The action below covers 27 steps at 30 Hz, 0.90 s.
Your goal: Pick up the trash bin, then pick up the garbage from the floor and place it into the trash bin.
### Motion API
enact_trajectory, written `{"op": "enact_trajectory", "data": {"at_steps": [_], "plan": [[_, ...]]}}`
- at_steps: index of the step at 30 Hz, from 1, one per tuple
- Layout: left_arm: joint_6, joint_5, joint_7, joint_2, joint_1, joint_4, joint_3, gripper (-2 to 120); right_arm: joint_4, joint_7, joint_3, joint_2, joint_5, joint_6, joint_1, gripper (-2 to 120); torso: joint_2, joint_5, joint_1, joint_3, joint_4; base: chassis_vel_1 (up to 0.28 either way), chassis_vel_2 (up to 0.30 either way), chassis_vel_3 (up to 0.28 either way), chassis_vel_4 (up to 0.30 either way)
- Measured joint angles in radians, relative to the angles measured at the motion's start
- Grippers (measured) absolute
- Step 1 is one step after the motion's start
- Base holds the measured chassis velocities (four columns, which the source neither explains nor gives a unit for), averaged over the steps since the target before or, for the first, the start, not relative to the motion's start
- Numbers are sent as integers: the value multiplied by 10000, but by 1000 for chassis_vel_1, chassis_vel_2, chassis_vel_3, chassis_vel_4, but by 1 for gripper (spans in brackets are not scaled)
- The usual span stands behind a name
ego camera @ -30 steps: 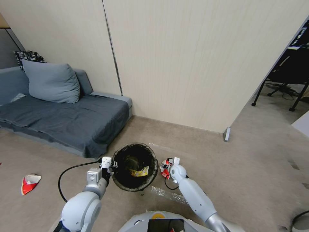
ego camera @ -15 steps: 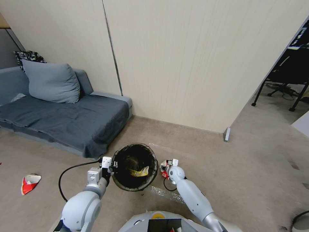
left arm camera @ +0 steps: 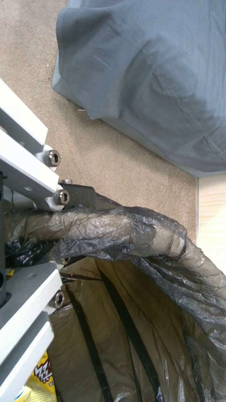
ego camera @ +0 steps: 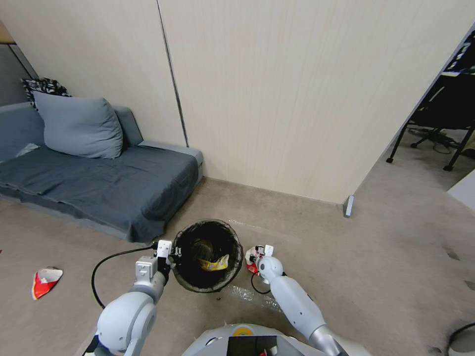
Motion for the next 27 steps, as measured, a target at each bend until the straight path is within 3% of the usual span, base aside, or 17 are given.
{"op": "enact_trajectory", "data": {"at_steps": [4, 8, 13, 18, 20, 22, 24, 27], "plan": [[-6, 0, 9, 0, 6, 0, -2, 1, 256, 13, 62, -52, -72, 22, -81, 0, 0, 0, 0, 1, -1, 0, 0, 0, 0], [-16, 0, 14, -21, 18, -11, -2, 1, 793, -82, 320, -141, -1070, 282, -244, 0, 0, 1, 0, 1, -1, 0, 0, 0, 0], [-17, -1, 23, -21, 35, -51, -37, 1, 2411, -378, 678, -717, -2112, 494, -540, 0, 0, 0, 0, 0, -4, 0, 0, 0, 0], [-18, -7, 25, -20, 35, -70, -45, 1, 3634, -408, 912, -1149, -2330, 513, -562, 0, 0, 0, 0, 0, -4, 0, 0, 0, 0], [-18, -17, 27, -11, 34, -78, -52, 1, 4734, -407, 1124, -1475, -2154, 388, -544, 0, 0, 0, 0, 0, -2, 0, 0, 0, 0], [-18, -17, 27, -11, 34, -78, -52, 1, 4734, -407, 1124, -1475, -2154, 388, -544, 0, 0, 0, 0, 0, -2, 0, 0, 0, 0], [-18, -20, 28, 5, 35, -77, -64, 1, 5771, -405, 1480, -1918, -1749, 90, -484, 0, 0, 0, 0, 0, -2, 0, 0, 0, 0], [-19, -21, 28, 1, 30, -64, -65, 1, 6172, -433, 1766, -2194, -1685, 8, -402, 0, 0, -1, 0, 0, -3, 0, 0, 0, 0]]}}
